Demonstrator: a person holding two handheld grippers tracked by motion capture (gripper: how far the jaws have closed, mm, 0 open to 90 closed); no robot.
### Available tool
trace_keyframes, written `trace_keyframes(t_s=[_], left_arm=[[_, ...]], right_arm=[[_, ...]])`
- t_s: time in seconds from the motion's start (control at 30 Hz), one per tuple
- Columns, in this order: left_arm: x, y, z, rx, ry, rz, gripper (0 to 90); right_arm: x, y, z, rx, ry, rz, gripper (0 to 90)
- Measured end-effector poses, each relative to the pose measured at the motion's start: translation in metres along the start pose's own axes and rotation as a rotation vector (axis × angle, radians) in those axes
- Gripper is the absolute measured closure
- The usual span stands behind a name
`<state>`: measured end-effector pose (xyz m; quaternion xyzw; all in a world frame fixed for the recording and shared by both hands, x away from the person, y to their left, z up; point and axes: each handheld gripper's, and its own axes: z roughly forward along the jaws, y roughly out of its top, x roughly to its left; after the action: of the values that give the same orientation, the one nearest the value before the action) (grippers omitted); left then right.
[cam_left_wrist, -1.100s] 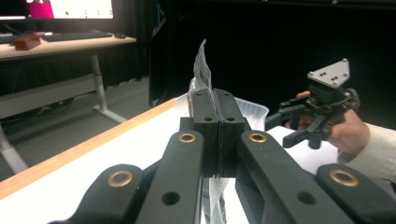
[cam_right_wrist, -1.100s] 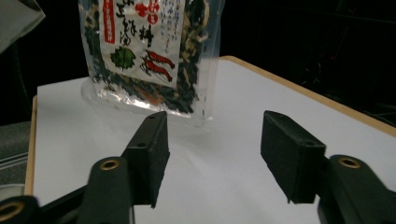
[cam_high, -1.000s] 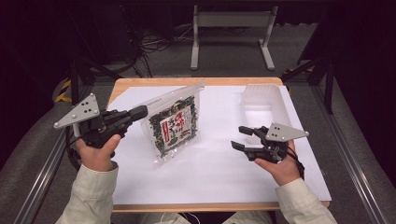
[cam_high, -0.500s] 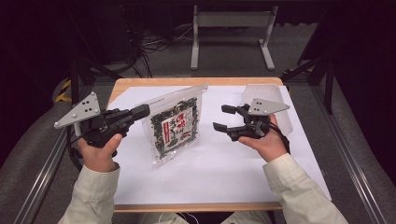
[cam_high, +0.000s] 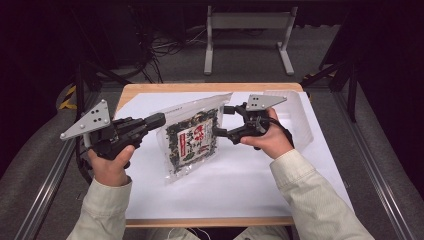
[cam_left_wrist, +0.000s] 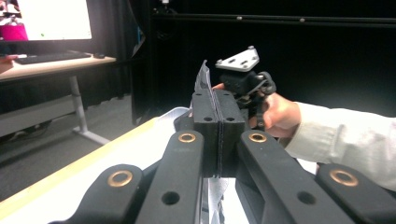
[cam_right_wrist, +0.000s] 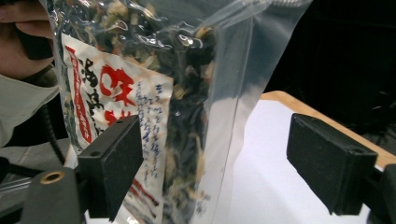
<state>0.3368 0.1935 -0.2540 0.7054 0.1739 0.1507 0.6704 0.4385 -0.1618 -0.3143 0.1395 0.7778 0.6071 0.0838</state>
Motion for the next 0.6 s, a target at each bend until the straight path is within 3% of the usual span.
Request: trace_keyframes(t_s=[0.13,0.23,0.6], left_arm=[[-0.002,-0.002,0.003,0.006,-0.013,-0.004,89.9],[-0.002,-0.005,0.005,0.005,-0.01,-0.004,89.8],[-0.005,-0.008,0.001,-0.021,0.009,-0.008,89.8]], right_arm=[[0.0,-0.003,0.01,-0.004,0.083,-0.004,16.2],[0.003,-0.003,0.015,-0.015,0.11,-0.022,16.2],[0.013,-0.002,0.026,-0.042,0.149,-0.058,20.0]])
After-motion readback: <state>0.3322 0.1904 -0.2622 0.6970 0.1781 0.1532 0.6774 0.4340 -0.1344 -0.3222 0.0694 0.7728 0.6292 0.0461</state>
